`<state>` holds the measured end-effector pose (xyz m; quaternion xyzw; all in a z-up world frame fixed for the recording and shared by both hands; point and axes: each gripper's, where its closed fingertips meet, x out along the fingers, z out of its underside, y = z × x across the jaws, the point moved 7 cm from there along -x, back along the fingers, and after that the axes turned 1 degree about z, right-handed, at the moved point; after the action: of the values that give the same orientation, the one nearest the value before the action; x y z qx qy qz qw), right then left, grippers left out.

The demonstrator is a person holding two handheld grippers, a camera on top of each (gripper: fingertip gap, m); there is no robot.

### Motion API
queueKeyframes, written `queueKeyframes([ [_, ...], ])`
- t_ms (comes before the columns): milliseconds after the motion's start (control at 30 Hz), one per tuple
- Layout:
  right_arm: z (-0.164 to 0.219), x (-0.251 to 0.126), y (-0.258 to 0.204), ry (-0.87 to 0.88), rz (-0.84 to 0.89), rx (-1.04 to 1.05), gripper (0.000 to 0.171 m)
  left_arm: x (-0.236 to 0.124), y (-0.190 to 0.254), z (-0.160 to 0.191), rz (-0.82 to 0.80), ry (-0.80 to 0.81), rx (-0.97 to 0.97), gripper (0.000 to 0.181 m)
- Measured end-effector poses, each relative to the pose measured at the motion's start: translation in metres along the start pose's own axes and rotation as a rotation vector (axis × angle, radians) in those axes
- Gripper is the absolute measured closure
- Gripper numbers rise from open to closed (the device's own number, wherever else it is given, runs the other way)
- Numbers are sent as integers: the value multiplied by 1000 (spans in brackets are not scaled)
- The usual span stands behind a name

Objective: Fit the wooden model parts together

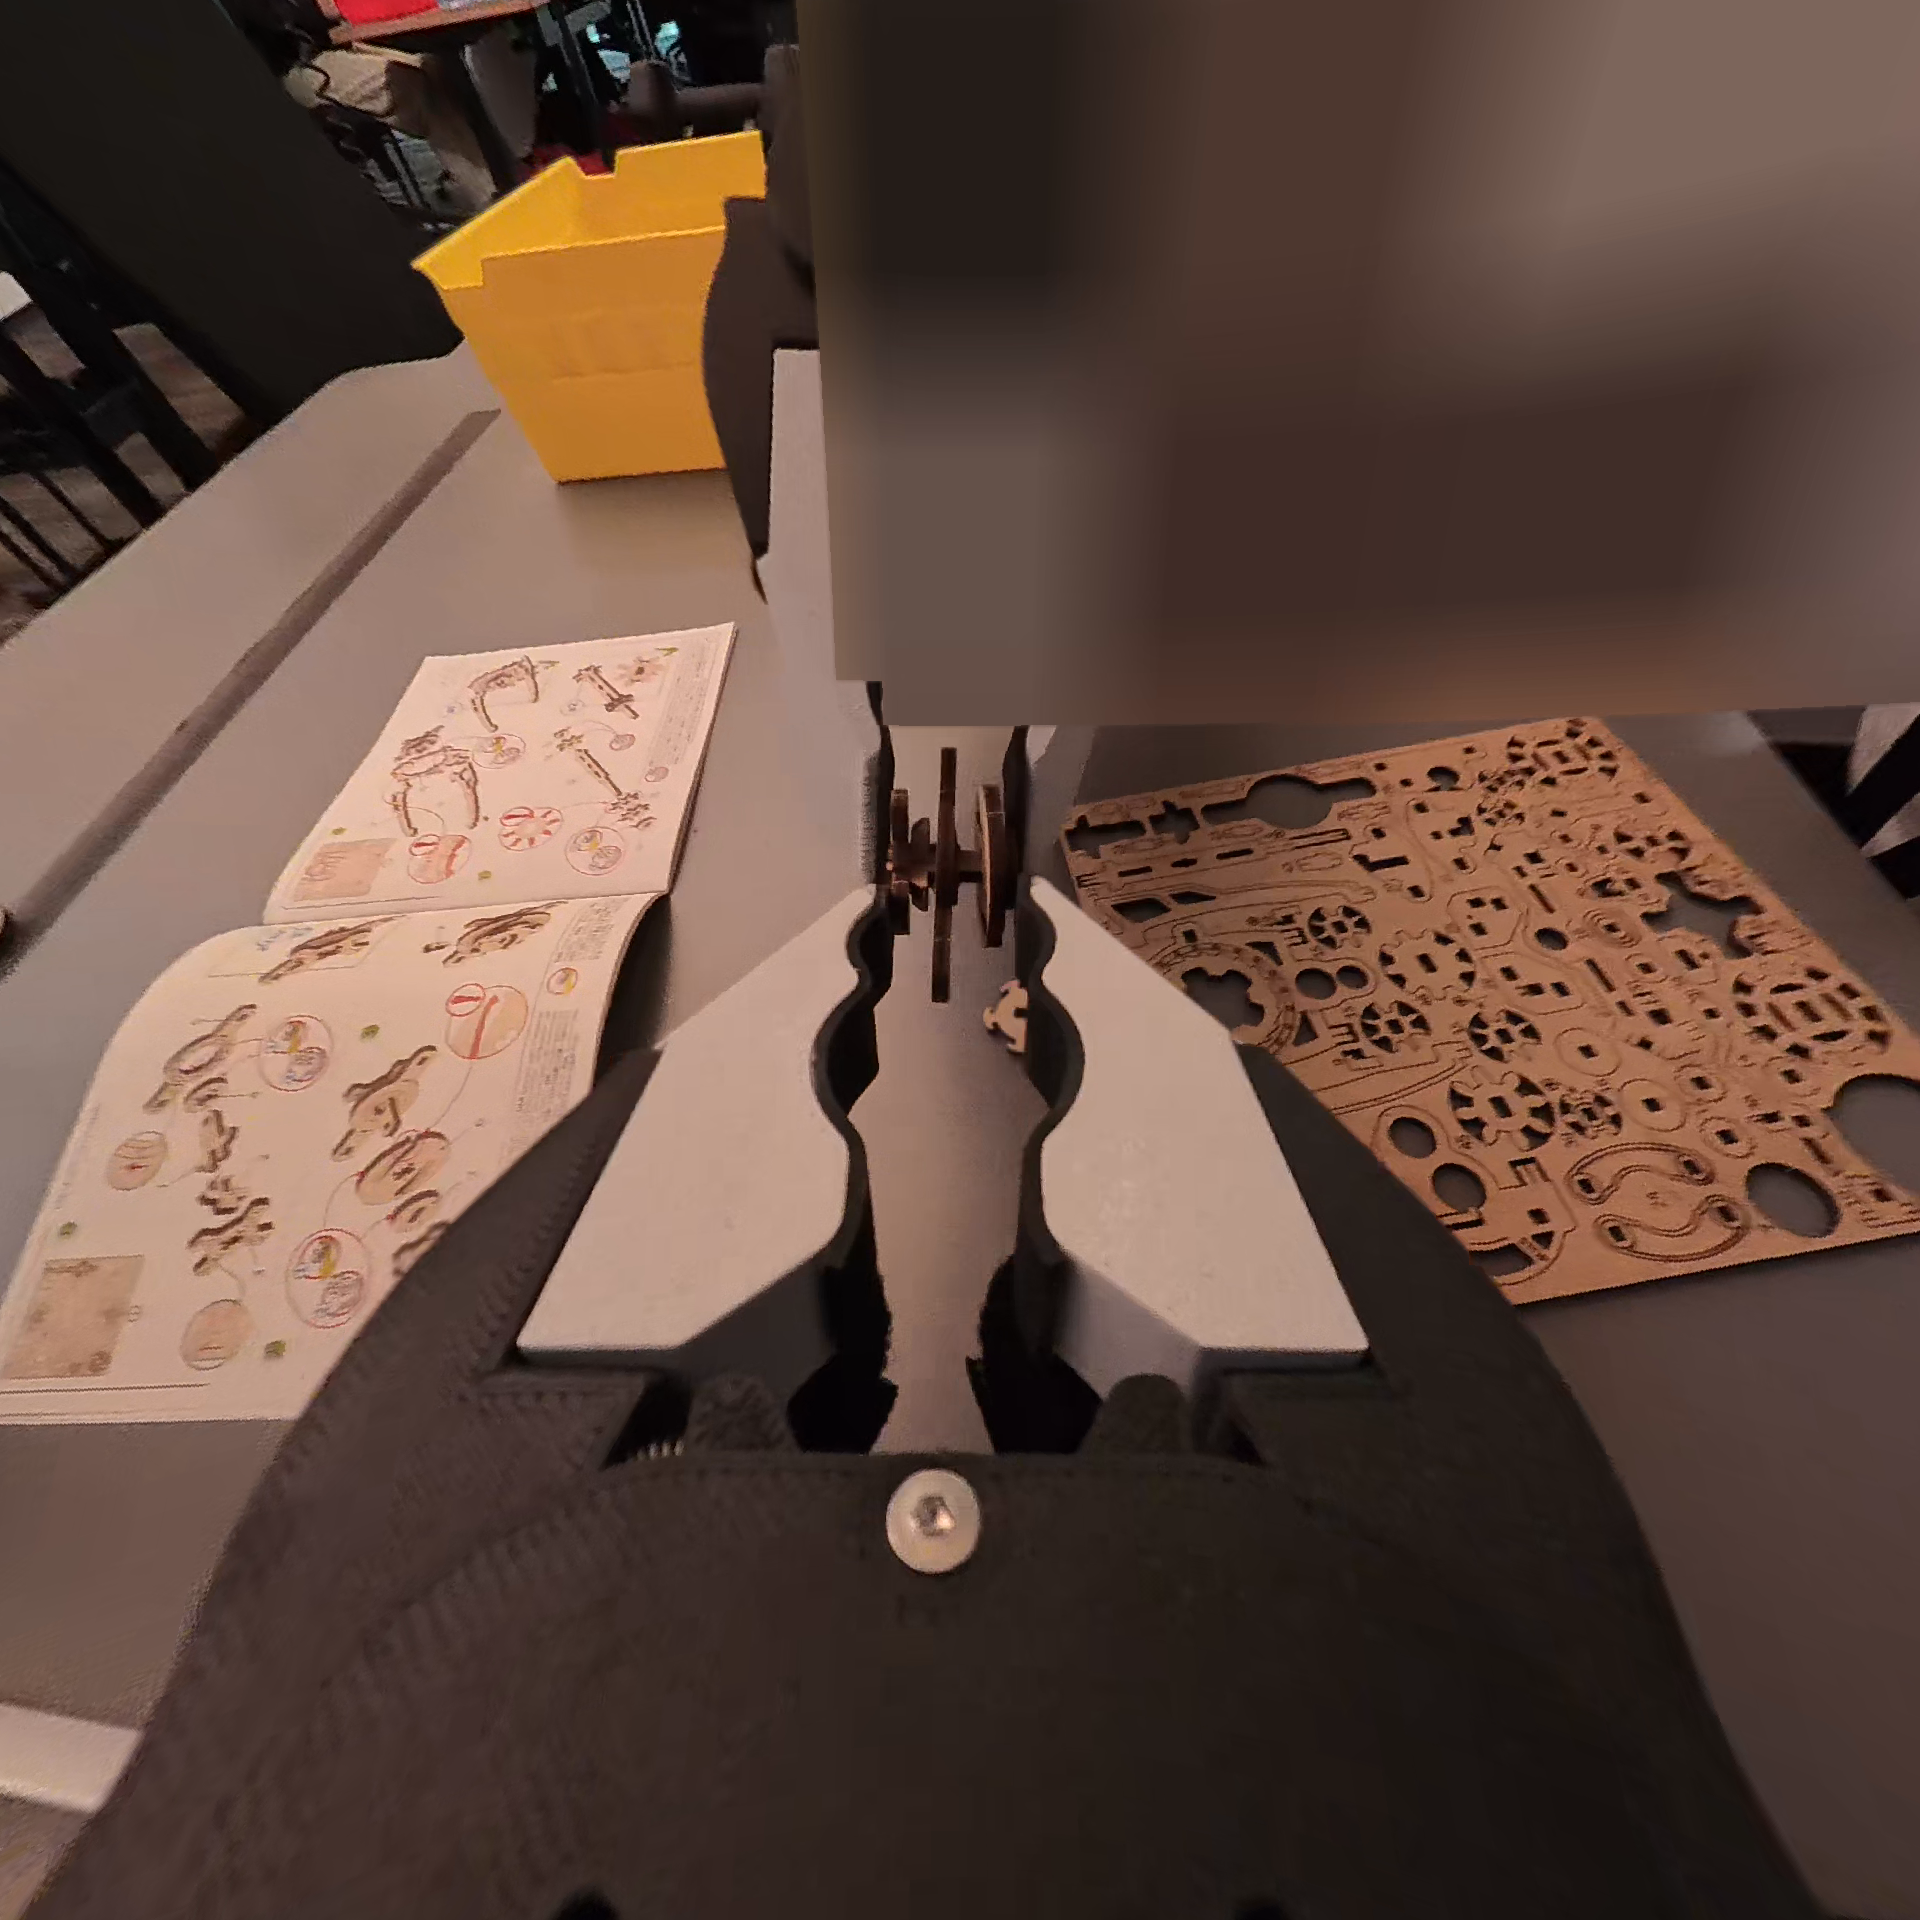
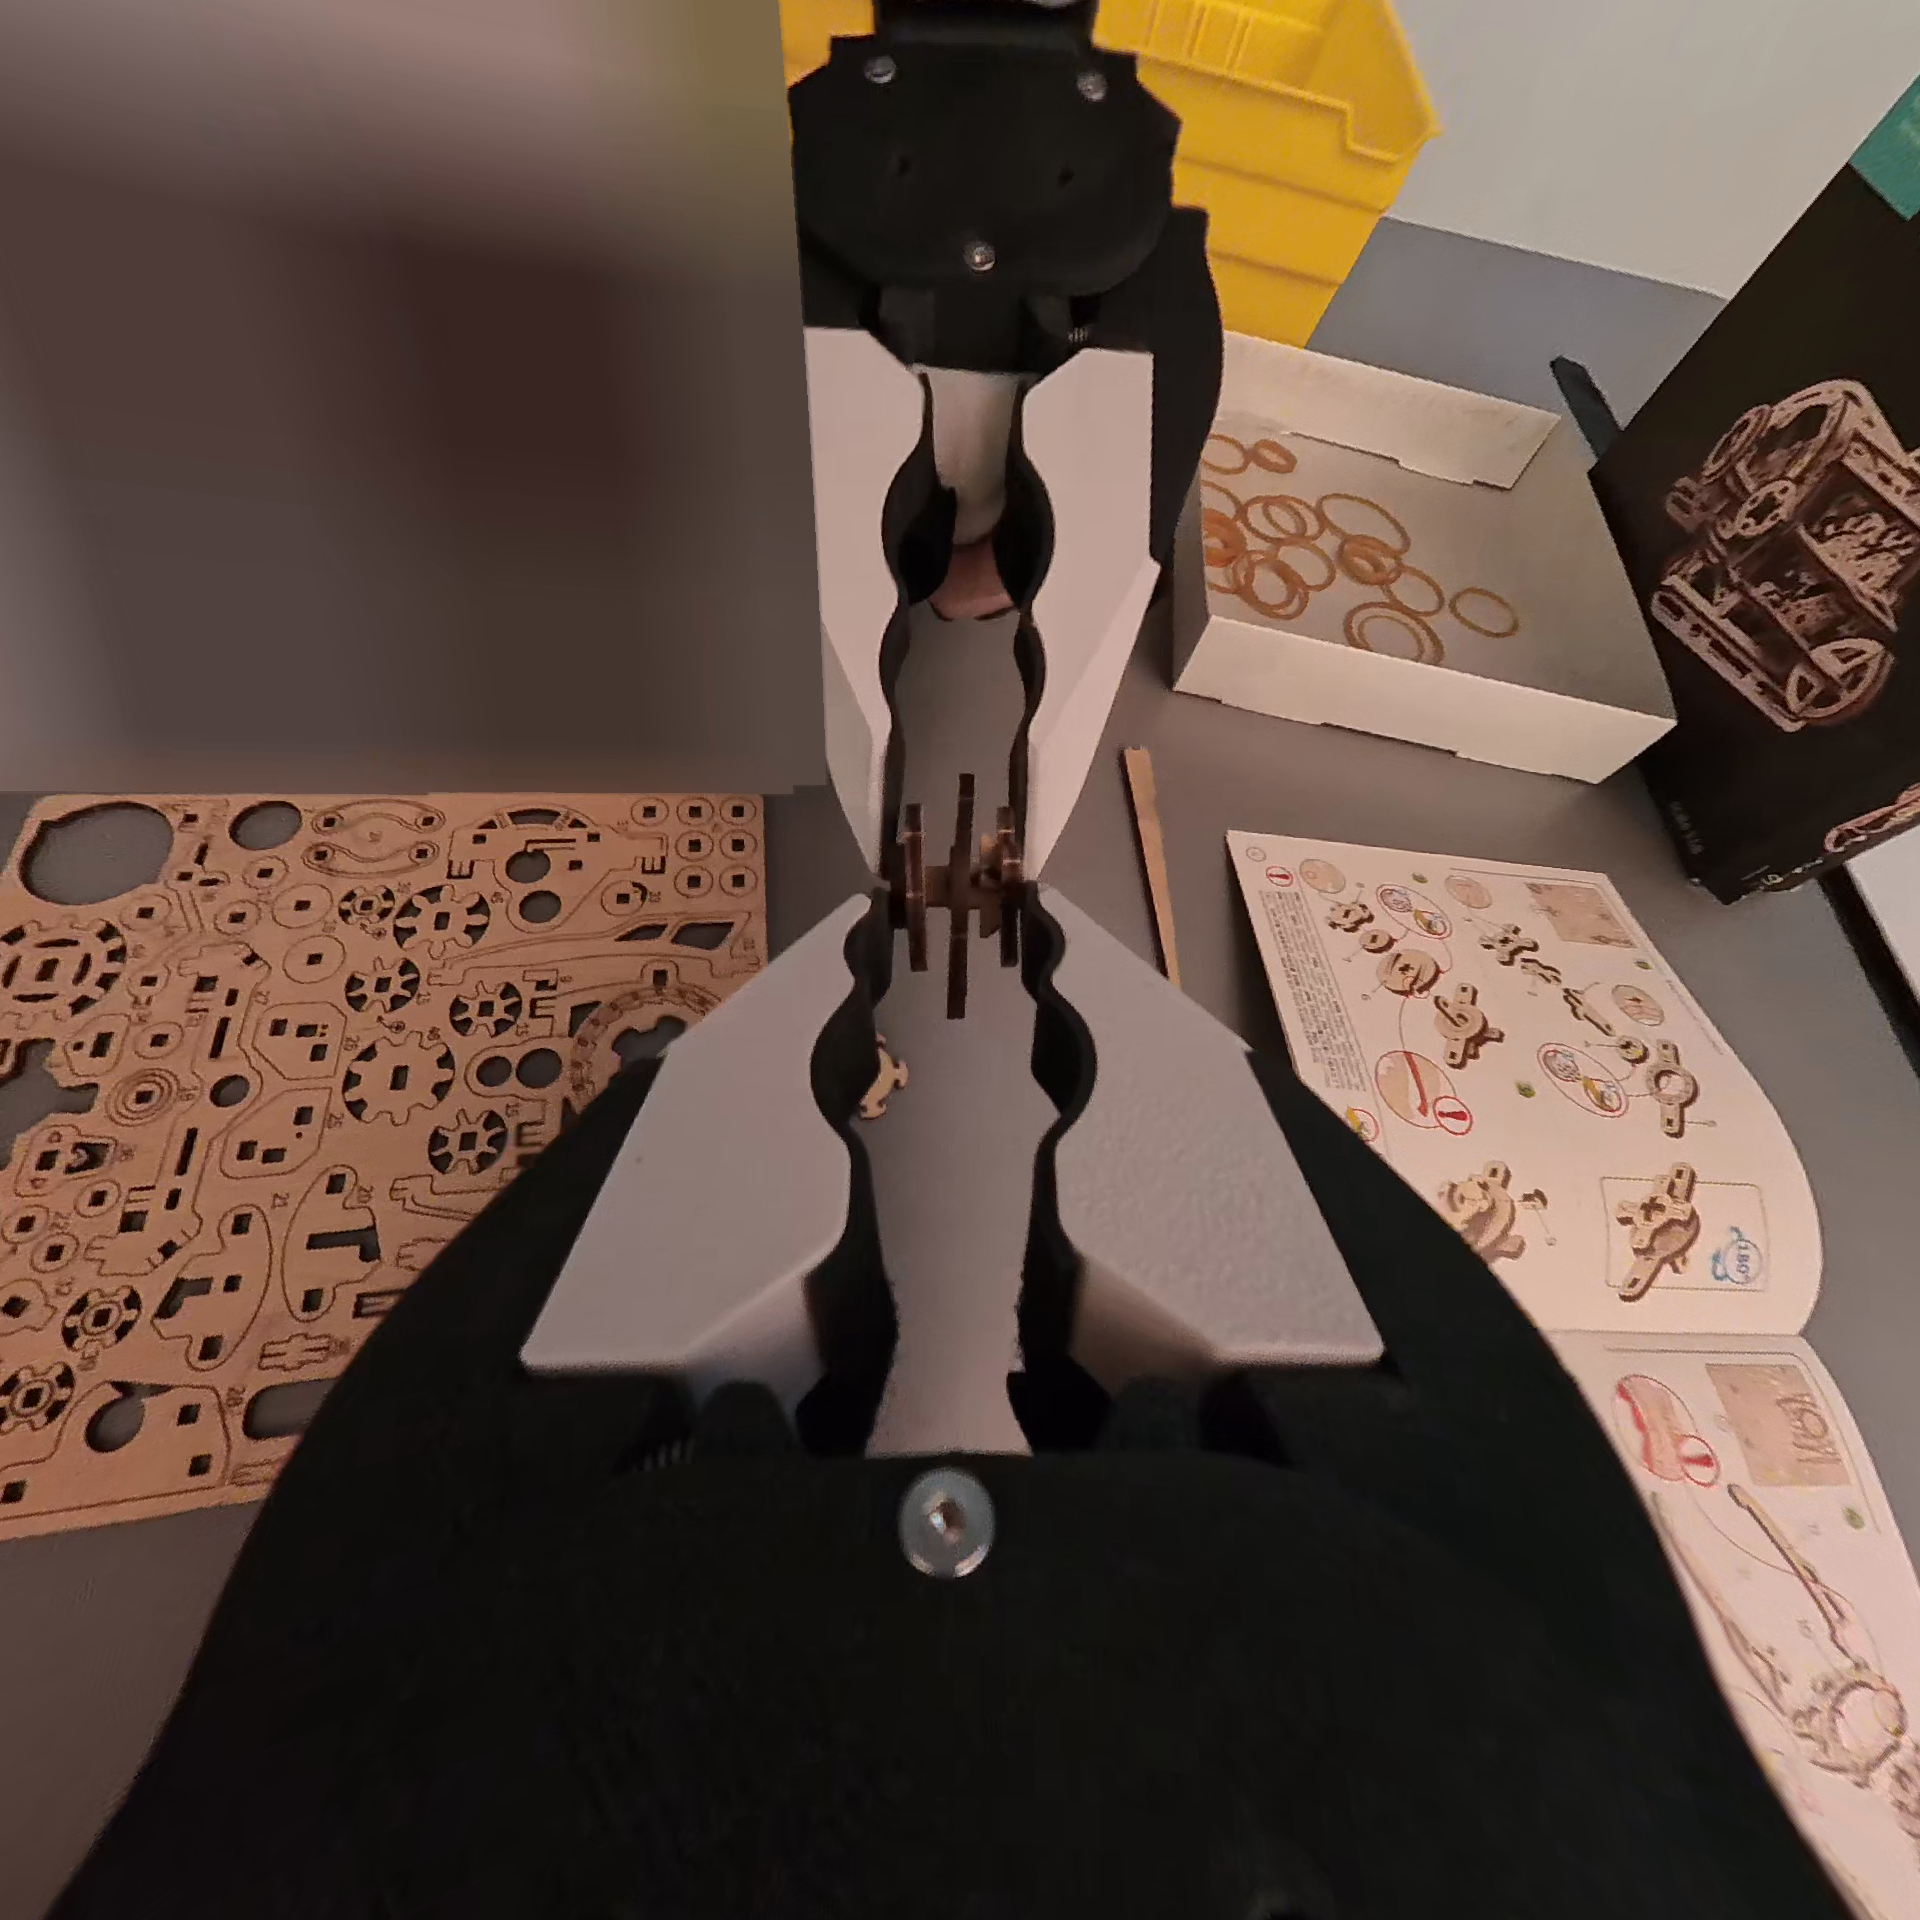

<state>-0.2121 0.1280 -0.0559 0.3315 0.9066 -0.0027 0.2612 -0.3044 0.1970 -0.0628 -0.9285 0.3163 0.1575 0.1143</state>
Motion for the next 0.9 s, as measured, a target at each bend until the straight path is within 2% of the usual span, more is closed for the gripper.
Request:
queueKeyframes([
  [400,-1,-3,1,38,-80,85,147,-2,-3,-3,108,39,-154,160],
  [900,0,3,0,-33,-96,122,149,-1,-5,2,147,-20,-147,161],
])
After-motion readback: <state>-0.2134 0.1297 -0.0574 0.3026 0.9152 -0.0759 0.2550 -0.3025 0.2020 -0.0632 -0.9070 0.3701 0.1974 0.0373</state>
